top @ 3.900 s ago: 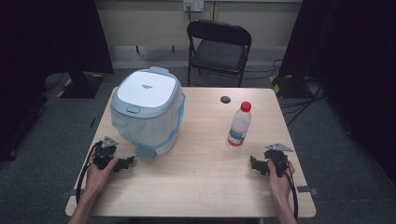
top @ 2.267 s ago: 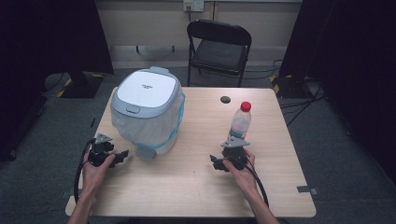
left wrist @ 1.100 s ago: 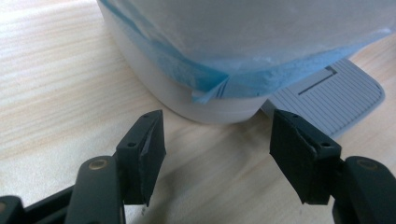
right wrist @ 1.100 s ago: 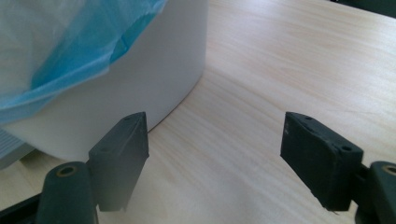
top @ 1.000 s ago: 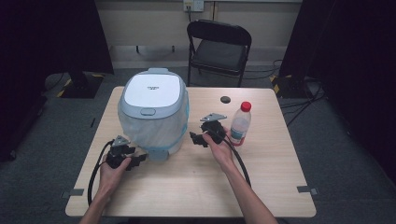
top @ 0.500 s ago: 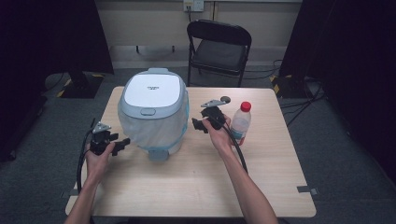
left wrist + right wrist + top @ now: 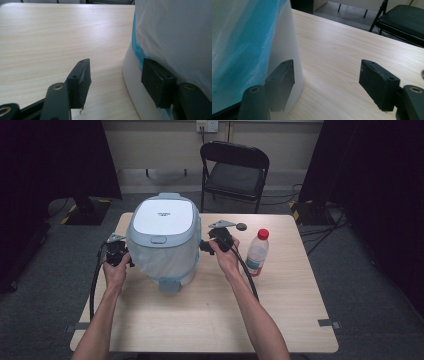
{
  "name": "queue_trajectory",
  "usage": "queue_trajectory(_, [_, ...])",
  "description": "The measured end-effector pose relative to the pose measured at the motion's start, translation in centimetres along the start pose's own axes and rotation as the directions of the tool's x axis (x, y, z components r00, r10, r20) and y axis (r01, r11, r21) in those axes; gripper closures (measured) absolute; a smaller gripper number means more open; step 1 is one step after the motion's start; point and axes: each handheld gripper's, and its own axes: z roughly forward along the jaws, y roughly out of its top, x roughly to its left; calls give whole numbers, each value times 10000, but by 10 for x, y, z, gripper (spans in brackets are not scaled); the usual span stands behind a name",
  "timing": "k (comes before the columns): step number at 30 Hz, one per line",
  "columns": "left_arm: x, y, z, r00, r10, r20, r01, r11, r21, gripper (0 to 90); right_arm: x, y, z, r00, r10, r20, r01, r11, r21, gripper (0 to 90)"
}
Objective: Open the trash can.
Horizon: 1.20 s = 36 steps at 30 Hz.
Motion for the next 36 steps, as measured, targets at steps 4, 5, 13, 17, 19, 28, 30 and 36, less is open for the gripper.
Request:
queue_trajectory(4, [0,-1,0,9997,-77,223,74,9999,125,453,5,1,0,9998,-195,38,195,9997,-131,368])
queue_trajectory(5, [-1,-1,0,9995,-76,315,73,9999,87,540,5,1,0,9998,-185,-96,183,9997,-138,408])
queue_trajectory(13, [-12,-4,-1,9965,262,793,-269,9996,76,641,7,-1,-4,9994,-184,-276,179,9997,-186,624])
queue_trajectory(17, [-17,-3,-3,9959,434,796,-451,9988,195,654,8,-2,-8,9989,-317,-333,312,9994,-158,659])
queue_trajectory(19, [-20,-6,-5,9956,419,843,-430,9990,112,672,8,-4,-12,9986,-343,-399,338,9993,-134,667])
queue_trajectory(28, [-30,-12,-13,9915,569,1172,-605,9978,271,694,9,-16,-32,9966,-178,-807,173,9998,-72,688])
queue_trajectory(30, [-33,-14,-14,9900,625,1266,-663,9975,260,697,9,-19,-37,9962,-199,-851,194,9998,-73,688])
queue_trajectory(36, [-40,-21,-21,9874,685,1427,-723,9971,222,694,10,-29,-50,9952,-102,-977,90,9999,-132,685])
